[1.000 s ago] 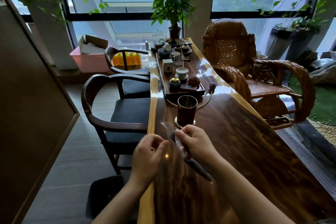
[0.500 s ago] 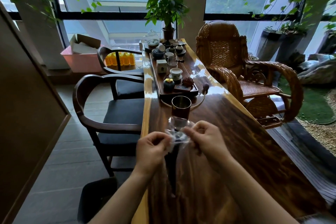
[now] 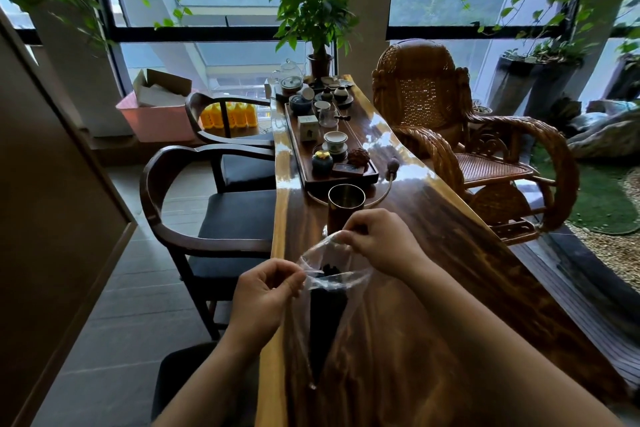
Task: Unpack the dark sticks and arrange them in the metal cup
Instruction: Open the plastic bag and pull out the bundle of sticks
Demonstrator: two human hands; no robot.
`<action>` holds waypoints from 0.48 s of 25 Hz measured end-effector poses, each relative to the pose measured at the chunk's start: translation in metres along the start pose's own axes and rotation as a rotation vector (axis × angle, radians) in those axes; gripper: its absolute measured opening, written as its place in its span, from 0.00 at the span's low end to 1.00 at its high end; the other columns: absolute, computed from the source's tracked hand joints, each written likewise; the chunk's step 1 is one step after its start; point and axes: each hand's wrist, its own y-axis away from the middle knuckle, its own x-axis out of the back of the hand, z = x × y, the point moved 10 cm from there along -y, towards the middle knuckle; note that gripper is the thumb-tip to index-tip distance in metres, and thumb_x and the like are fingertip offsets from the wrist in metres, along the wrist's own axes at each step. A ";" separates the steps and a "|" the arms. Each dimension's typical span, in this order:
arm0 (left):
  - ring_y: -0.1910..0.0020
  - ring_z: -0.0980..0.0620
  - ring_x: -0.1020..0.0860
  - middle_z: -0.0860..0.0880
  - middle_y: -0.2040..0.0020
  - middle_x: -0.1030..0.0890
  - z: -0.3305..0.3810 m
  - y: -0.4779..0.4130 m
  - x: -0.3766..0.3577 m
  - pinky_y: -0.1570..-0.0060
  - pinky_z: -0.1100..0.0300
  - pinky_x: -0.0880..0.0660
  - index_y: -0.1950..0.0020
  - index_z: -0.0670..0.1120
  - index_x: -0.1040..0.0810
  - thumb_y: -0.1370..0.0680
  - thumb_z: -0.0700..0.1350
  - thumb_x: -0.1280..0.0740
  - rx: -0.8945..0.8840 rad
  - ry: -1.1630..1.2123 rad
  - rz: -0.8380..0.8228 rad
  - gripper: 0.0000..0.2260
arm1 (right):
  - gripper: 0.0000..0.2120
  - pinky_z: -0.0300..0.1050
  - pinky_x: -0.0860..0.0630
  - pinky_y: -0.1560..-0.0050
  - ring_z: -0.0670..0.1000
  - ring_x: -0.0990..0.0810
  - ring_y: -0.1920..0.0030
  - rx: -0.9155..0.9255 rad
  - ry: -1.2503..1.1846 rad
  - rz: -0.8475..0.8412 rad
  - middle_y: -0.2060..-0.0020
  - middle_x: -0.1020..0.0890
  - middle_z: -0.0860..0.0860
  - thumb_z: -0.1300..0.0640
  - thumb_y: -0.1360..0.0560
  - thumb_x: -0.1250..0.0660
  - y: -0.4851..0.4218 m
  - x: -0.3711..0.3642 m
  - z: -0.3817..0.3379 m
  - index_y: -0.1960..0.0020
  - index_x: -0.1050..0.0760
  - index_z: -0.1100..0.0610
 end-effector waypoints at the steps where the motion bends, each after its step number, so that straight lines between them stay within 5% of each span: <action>1: 0.59 0.48 0.17 0.46 0.59 0.15 0.000 0.000 0.009 0.59 0.57 0.19 0.55 0.49 0.16 0.23 0.38 0.28 -0.002 -0.035 0.047 0.06 | 0.06 0.49 0.18 0.57 0.43 0.17 0.62 0.015 0.012 0.038 0.64 0.15 0.45 0.49 0.26 0.25 -0.003 0.002 -0.004 0.55 0.15 0.51; 4: 0.58 0.53 0.18 0.50 0.59 0.16 0.002 0.001 0.032 0.55 0.50 0.17 0.52 0.49 0.18 0.23 0.38 0.28 -0.008 -0.171 0.203 0.05 | 0.06 0.44 0.21 0.59 0.44 0.18 0.62 0.057 0.111 0.063 0.63 0.15 0.45 0.48 0.25 0.26 -0.004 -0.003 -0.016 0.55 0.15 0.50; 7: 0.46 0.57 0.21 0.51 0.45 0.21 0.036 0.011 0.033 0.51 0.53 0.18 0.38 0.54 0.24 0.26 0.37 0.27 -0.273 -0.349 0.244 0.20 | 0.07 0.38 0.27 0.63 0.43 0.19 0.64 0.056 0.140 0.059 0.65 0.16 0.44 0.47 0.25 0.28 -0.004 -0.011 -0.025 0.55 0.16 0.50; 10: 0.25 0.43 0.35 0.44 0.26 0.33 0.058 0.027 -0.006 0.30 0.43 0.33 0.25 0.55 0.33 0.32 0.45 0.28 -0.702 -0.948 0.052 0.35 | 0.06 0.32 0.35 0.67 0.38 0.24 0.66 0.075 0.140 0.073 0.67 0.20 0.42 0.48 0.24 0.28 -0.007 -0.009 -0.031 0.56 0.16 0.50; 12: 0.23 0.39 0.36 0.44 0.25 0.31 0.050 0.021 -0.029 0.26 0.36 0.43 0.24 0.51 0.33 0.30 0.54 0.29 -0.764 -1.310 -0.092 0.35 | 0.06 0.33 0.33 0.66 0.39 0.23 0.65 0.104 0.144 0.059 0.66 0.19 0.43 0.48 0.24 0.28 -0.008 -0.011 -0.036 0.56 0.17 0.50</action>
